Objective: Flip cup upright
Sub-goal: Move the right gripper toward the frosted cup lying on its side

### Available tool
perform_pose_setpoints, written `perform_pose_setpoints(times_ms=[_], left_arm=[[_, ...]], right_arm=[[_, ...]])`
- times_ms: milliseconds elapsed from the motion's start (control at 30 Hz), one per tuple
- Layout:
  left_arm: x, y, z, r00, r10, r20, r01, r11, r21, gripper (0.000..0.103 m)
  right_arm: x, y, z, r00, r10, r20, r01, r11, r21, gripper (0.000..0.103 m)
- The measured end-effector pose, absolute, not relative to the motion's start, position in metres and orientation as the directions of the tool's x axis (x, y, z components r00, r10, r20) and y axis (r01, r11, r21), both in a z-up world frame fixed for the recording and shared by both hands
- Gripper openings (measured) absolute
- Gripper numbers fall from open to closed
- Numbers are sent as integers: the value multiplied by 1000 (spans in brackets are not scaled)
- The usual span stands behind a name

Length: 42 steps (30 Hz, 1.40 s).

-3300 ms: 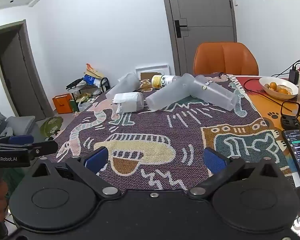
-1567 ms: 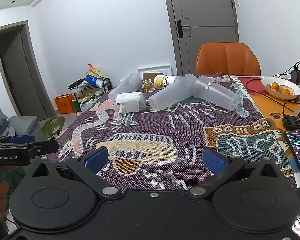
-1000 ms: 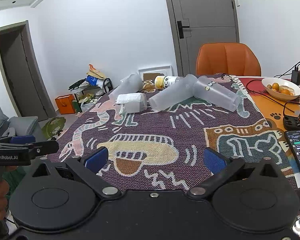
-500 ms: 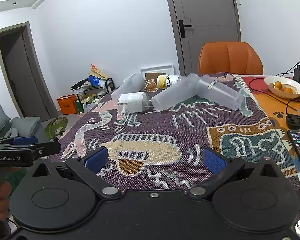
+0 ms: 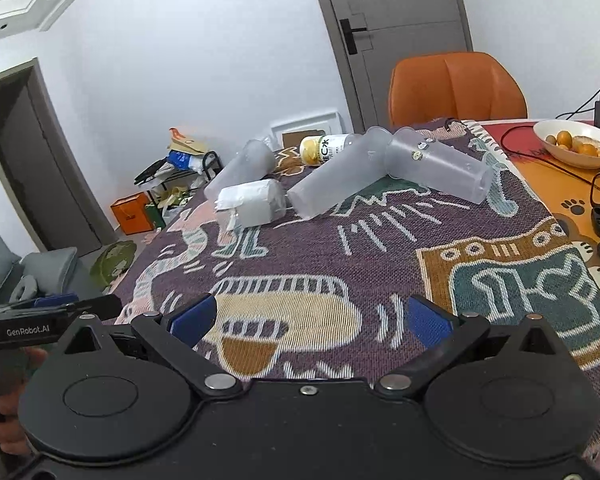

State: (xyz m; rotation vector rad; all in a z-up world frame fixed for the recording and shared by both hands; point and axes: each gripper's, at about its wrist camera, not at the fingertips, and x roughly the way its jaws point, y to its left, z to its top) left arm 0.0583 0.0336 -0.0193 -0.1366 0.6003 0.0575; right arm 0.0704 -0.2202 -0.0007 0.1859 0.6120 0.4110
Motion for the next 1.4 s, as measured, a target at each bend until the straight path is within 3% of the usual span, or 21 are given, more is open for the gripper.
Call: perform_pose_setpoints(times_ms=[533,1400], left_arm=[[136,59,-11,832,19,-554,-100,988,-116,99],[267,85,-26,778,44,-627,-171,975,-144,99]], right_arm=[[162,-202,1,726,437,-531,-232,883,409,103],[331,-195,-42,657,479,-582,-8,777,630,103]])
